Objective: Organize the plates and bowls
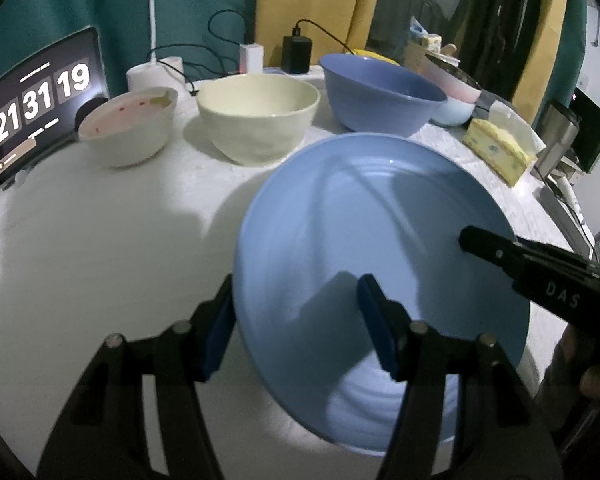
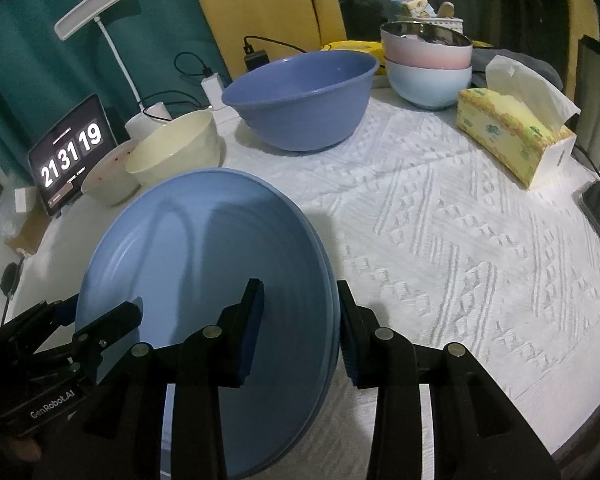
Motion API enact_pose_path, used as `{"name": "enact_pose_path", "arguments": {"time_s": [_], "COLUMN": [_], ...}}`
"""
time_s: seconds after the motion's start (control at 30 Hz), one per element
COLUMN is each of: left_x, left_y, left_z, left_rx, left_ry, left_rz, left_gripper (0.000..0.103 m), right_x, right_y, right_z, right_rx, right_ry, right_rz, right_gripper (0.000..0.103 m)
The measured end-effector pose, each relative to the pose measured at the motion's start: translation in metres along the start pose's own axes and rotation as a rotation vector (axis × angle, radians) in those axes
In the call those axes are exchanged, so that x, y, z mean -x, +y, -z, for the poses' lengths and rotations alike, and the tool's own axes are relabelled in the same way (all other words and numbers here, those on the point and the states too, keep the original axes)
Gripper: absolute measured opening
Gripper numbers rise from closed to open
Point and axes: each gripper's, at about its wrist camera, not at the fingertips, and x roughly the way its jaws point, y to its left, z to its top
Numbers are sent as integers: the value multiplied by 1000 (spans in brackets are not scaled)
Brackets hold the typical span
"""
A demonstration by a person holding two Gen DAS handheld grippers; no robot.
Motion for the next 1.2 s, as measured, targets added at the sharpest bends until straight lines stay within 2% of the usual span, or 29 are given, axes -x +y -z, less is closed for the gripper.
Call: {"name": "enact_pose_path", "arguments": {"time_s": [0.73, 1.2], "left_x": [19, 30], "left_y": [52, 106], "left_z": [14, 22], "left_rx": [75, 146], "left_ry": [-23, -50], "left_rz": [12, -44], "left_gripper": [61, 61], "right_x": [-3, -23], "right_y": [58, 116], "right_z": [0, -3], "right_rx": [70, 148], "right_ry": [24, 51], "right_rz": [7, -22], "right_gripper": [38, 38]}}
